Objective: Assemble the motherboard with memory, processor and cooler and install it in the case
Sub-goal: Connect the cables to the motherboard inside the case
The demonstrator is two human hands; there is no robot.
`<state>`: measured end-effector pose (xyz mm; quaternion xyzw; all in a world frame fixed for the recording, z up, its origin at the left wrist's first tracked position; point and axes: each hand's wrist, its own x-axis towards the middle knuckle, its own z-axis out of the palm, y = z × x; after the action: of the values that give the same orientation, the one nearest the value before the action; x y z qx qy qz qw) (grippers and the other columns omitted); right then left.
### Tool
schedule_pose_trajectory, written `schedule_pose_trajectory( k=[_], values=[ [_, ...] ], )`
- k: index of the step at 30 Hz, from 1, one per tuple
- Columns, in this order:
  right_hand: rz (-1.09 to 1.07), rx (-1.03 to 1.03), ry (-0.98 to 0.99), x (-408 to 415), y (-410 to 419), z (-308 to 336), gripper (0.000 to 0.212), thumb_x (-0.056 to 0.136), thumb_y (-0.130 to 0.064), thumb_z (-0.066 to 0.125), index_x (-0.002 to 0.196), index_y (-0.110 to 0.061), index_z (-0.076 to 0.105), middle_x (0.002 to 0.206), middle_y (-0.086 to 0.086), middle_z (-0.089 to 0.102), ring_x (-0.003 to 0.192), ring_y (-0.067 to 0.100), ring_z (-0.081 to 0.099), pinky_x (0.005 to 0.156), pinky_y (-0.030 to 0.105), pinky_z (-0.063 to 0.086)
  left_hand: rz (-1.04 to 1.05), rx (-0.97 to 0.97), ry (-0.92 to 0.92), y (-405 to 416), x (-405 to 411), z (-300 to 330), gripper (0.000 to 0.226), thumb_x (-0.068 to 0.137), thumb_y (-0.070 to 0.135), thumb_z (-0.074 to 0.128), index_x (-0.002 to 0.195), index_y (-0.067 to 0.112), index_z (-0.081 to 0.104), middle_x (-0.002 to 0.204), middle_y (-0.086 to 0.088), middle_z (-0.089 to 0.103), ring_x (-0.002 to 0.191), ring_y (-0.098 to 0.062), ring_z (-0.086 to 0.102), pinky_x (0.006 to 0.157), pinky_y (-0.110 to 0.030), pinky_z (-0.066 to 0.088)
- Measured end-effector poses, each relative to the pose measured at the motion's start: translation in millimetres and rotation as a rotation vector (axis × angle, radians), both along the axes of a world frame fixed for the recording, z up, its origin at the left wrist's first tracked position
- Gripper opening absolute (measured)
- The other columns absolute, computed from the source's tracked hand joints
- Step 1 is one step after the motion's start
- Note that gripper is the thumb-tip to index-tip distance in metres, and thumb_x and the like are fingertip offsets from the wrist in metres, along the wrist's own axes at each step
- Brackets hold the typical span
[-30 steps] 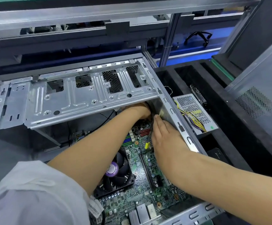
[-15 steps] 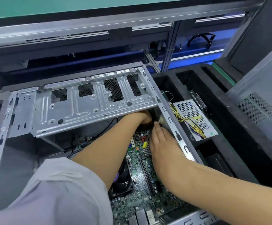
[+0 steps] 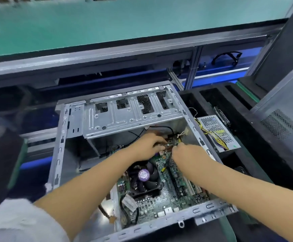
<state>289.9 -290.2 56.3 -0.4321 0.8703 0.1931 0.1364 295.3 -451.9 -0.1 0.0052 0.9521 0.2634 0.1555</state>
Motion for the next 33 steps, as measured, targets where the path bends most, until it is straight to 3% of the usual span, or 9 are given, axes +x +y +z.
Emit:
schedule_pose_trajectory(
  k=[8,14,17,20,22,24,27,31,33],
  values=[
    [-0.124,-0.011,-0.211,-8,-12,-21,0.033,0.091,-0.001,0.041,0.123,-0.006,0.045,0.116,0.014,0.055,0.099,0.031,0.06,0.068,0.035,0.045,0.087,0.055,0.197,17,-3,3,0.016,0.091,0.013,0.06,0.105,0.013,0.068,0.107,-0.004,0.065,0.101,-0.019,0.058,0.092,-0.037,0.047],
    [-0.11,-0.165,-0.048,-5,0,-10,0.035,0.089,-0.001,0.05,0.124,-0.003,0.045,0.115,0.01,0.059,0.104,0.025,0.059,0.071,0.03,0.046,0.106,0.408,-0.128,12,-8,9,0.012,0.085,0.011,0.064,0.093,0.008,0.073,0.062,0.01,0.06,0.056,-0.004,0.051,0.056,-0.017,0.042],
    [-0.077,-0.149,-0.02,-2,4,-8,0.039,0.089,0.002,0.049,0.127,0.001,0.041,0.12,0.013,0.056,0.109,0.026,0.055,0.082,0.03,0.047,0.22,0.623,-0.253,16,-8,10,0.018,0.087,0.01,0.056,0.096,0.013,0.071,0.064,0.003,0.062,0.058,-0.009,0.053,0.051,-0.018,0.039],
    [-0.047,-0.07,-0.026,-2,5,-11,0.035,0.088,0.007,0.047,0.123,0.002,0.047,0.121,0.015,0.056,0.111,0.029,0.055,0.086,0.033,0.047,0.328,0.324,-0.061,18,-24,5,0.013,0.089,0.023,0.059,0.091,0.016,0.07,0.08,-0.002,0.068,0.063,-0.009,0.054,0.051,-0.019,0.039],
    [0.006,-0.02,-0.005,-3,5,-13,0.028,0.089,0.006,0.046,0.115,-0.002,0.054,0.116,0.012,0.059,0.107,0.027,0.057,0.084,0.032,0.048,0.43,0.188,0.025,24,-32,3,0.031,0.092,0.039,0.057,0.071,0.016,0.057,0.065,0.002,0.056,0.055,-0.008,0.047,0.044,-0.02,0.031],
    [0.062,0.025,0.0,-5,3,-16,0.023,0.091,0.001,0.045,0.11,-0.004,0.057,0.113,0.01,0.06,0.102,0.025,0.059,0.078,0.031,0.048,0.48,0.215,0.084,36,-37,-3,0.047,0.088,0.05,0.058,0.062,0.014,0.045,0.057,0.003,0.044,0.052,-0.012,0.044,0.046,-0.027,0.03],
    [0.069,0.032,-0.01,-7,2,-17,0.023,0.091,-0.001,0.046,0.11,-0.006,0.057,0.113,0.009,0.059,0.101,0.025,0.06,0.068,0.03,0.042,0.542,0.226,0.175,47,-41,-12,0.053,0.081,0.06,0.062,0.067,0.009,0.052,0.058,0.0,0.046,0.059,-0.021,0.052,0.054,-0.035,0.038],
    [0.0,0.005,-0.025,-10,1,-13,0.024,0.088,0.004,0.048,0.107,-0.007,0.057,0.11,0.008,0.06,0.101,0.023,0.061,0.066,0.027,0.041,0.391,0.236,0.149,49,-52,-8,0.033,0.085,0.05,0.063,0.064,0.033,0.044,0.051,0.007,0.044,0.047,-0.009,0.042,0.044,-0.027,0.024],
    [-0.011,0.032,0.019,-9,-1,-12,0.025,0.086,0.003,0.048,0.108,-0.005,0.057,0.111,0.011,0.059,0.104,0.025,0.059,0.069,0.027,0.046,0.368,0.224,0.143,48,-55,-9,0.024,0.086,0.045,0.063,0.068,0.036,0.051,0.059,0.007,0.056,0.052,-0.006,0.047,0.046,-0.025,0.031]
  ],
)
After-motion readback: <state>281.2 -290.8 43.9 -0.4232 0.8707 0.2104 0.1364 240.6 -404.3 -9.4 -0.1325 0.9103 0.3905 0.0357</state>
